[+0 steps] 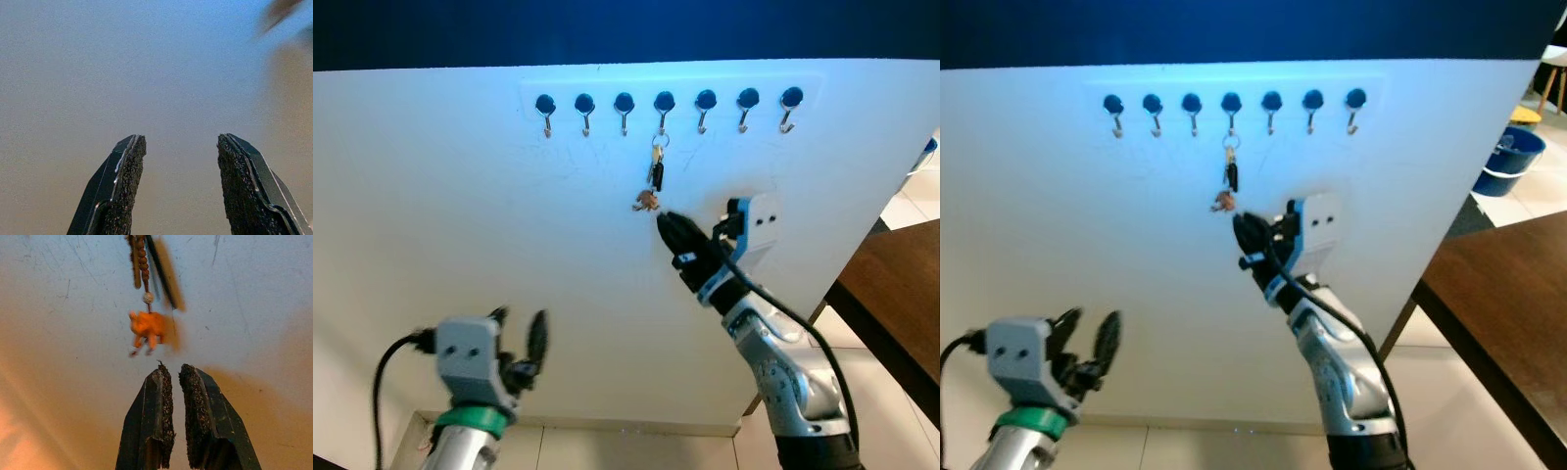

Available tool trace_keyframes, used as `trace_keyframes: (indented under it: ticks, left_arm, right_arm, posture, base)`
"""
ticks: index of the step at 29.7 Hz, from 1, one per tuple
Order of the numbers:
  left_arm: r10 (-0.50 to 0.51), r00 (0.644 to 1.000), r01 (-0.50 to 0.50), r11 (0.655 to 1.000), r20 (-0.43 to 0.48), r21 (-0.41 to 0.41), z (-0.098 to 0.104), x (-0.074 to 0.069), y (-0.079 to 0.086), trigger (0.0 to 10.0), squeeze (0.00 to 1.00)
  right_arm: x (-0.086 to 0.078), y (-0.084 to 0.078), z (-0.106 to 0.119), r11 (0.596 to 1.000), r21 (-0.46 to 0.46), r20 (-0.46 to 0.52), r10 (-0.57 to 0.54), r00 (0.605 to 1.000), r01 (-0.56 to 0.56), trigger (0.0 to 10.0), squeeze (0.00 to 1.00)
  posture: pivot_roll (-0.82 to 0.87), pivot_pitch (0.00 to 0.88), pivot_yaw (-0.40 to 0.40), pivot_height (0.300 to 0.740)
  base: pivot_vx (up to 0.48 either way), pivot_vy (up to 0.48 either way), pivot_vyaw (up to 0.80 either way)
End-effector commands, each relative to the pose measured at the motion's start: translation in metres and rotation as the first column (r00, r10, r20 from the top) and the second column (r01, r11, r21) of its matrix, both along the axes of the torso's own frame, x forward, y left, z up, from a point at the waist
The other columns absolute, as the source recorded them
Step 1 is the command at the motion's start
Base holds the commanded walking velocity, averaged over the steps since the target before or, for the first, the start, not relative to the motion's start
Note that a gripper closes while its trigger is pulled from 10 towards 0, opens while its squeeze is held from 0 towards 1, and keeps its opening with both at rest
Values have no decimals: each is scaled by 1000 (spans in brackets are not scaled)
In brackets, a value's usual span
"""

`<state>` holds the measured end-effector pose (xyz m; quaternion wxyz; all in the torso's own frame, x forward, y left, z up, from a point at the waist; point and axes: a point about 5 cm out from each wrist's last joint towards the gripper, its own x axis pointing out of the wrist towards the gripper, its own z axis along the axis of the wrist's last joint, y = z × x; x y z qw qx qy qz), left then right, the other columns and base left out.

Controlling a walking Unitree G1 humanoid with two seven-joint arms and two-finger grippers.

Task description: Hang keys on a hook

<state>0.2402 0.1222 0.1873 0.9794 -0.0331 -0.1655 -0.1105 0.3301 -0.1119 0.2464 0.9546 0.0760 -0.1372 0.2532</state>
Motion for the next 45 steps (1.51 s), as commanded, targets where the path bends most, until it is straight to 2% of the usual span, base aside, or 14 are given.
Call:
trace_keyframes:
  ticks: [1, 2, 3, 4, 6, 10, 16, 30, 31, 37, 38, 41, 43, 45]
  left_arm:
    - [-57, 998, 57, 998, 34, 12, 9, -4, -6, 10000, 0]
    - [-57, 998, 57, 998, 34, 12, 9, -4, -6, 10000, 0]
    - [-116, 990, 112, 993, 83, 47, 23, -3, -16, 10000, 0]
    - [-116, 990, 112, 993, 83, 47, 23, -3, -16, 10000, 0]
    - [-143, 978, 133, 988, 153, 76, 45, 0, -23, 10000, 0]
    - [-132, 972, 119, 990, 195, 74, 57, 2, -21, 10000, 0]
    - [-134, 968, 114, 988, 214, 104, 61, 1, -21, 10000, 0]
    - [-157, 970, 124, 977, 188, 175, 56, -2, -23, 10000, 0]
    - [-154, 970, 122, 977, 186, 176, 57, -1, -23, 10000, 0]
    - [-150, 971, 117, 978, 184, 175, 58, -1, -22, 10000, 0]
    - [-145, 972, 114, 979, 183, 172, 58, -1, -22, 10000, 0]
    - [-142, 973, 111, 979, 182, 169, 58, -1, -21, 10000, 0]
    - [-136, 974, 106, 980, 179, 165, 57, -1, -20, 10000, 0]
    - [-136, 974, 106, 980, 179, 165, 57, -1, -20, 10000, 0]
  right_arm:
    - [0, 4, -2, 1000, -14, -11, 12, 1000, -12, 10000, 0]
    - [0, 4, -2, 1000, -14, -11, 12, 1000, -12, 10000, 0]
    - [2, 4, -2, 1000, -12, -15, 9, 1000, -9, 10000, 0]
    - [2, 4, -2, 1000, -12, -15, 9, 1000, -9, 10000, 0]
    - [7, 4, -2, 1000, -12, -19, 2, 1000, -2, 10000, 0]
    - [9, 4, 0, 1000, -10, -15, -1, 1000, 1, 10000, 0]
    - [10, 5, 2, 1000, -9, -8, 1, 1000, -1, 10000, 0]
    - [11, 7, 1, 1000, -11, -16, 10, 1000, -10, 10000, 0]
    - [11, 7, 1, 1000, -2, -18, 16, 1000, -16, 10000, 1000]
    - [11, 6, -1, 1000, 2, -23, 13, 1000, -13, 10000, 984]
    - [10, 5, -4, 1000, 3, -33, 1, 999, -1, 10000, 0]
    - [9, 4, -7, 1000, 2, -44, -8, 999, 8, 10000, 0]
    - [5, 1, -20, 1000, -11, -79, -23, 997, 22, 10000, 0]
    - [5, 1, -20, 1000, -11, -79, -23, 997, 22, 10000, 0]
  posture:
    - [-118, 146, 130, 740]
    - [-118, 146, 130, 740]
    - [-118, 146, 130, 740]
    - [-118, 146, 130, 740]
    - [-120, 148, 136, 740]
    - [-120, 148, 136, 740]
    - [-119, 143, 131, 740]
    - [-121, 138, 127, 740]
    - [-121, 138, 127, 740]
    - [-121, 138, 127, 740]
    - [-125, 143, 128, 740]
    - [-125, 143, 128, 740]
    - [-128, 145, 128, 740]
    - [-128, 145, 128, 740]
  base:
    - [0, 0, 0]
    - [0, 0, 0]
    - [0, 0, 0]
    - [0, 0, 0]
    - [0, 0, 0]
    - [0, 0, 0]
    - [0, 0, 0]
    - [0, 0, 0]
    - [0, 0, 0]
    - [0, 0, 0]
    - [0, 0, 0]
    - [0, 0, 0]
    - [0, 0, 0]
    - [0, 0, 0]
